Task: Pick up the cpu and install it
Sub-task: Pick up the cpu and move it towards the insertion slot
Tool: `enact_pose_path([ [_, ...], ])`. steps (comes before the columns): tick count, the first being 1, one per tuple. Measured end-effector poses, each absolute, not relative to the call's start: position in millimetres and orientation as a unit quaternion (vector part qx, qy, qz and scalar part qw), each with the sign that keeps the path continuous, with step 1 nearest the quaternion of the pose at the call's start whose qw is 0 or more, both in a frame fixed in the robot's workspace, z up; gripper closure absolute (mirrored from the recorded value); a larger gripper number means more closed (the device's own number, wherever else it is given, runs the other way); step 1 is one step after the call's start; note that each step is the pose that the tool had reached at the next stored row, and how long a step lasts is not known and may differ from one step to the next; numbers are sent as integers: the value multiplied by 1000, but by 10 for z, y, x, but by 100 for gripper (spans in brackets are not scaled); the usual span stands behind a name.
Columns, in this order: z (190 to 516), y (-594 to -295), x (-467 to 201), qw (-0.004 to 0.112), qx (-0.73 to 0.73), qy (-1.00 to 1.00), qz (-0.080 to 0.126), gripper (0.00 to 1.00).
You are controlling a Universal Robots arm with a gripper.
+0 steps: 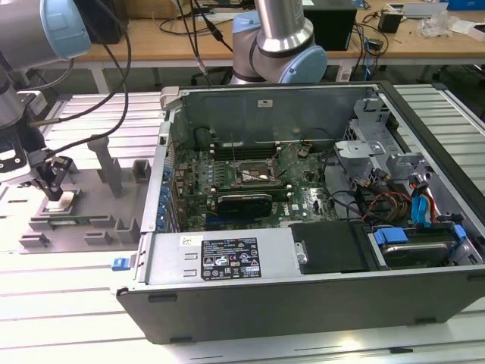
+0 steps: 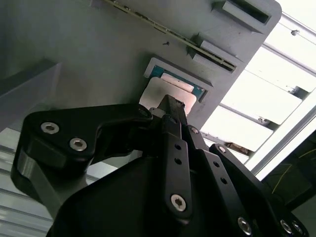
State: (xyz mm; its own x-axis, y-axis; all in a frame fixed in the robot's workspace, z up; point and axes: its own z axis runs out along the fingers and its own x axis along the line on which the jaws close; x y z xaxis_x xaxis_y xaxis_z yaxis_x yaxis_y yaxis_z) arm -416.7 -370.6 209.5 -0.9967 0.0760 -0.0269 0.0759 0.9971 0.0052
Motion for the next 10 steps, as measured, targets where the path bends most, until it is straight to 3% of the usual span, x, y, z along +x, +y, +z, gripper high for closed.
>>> enact_pose_path([
  [5,2095,-3706,-4169,14,38,999,2,89],
  [6,2095,-3706,-4169,14,38,999,2,76],
  [10,2095,-3706,-4170,14,38,999,2,52],
])
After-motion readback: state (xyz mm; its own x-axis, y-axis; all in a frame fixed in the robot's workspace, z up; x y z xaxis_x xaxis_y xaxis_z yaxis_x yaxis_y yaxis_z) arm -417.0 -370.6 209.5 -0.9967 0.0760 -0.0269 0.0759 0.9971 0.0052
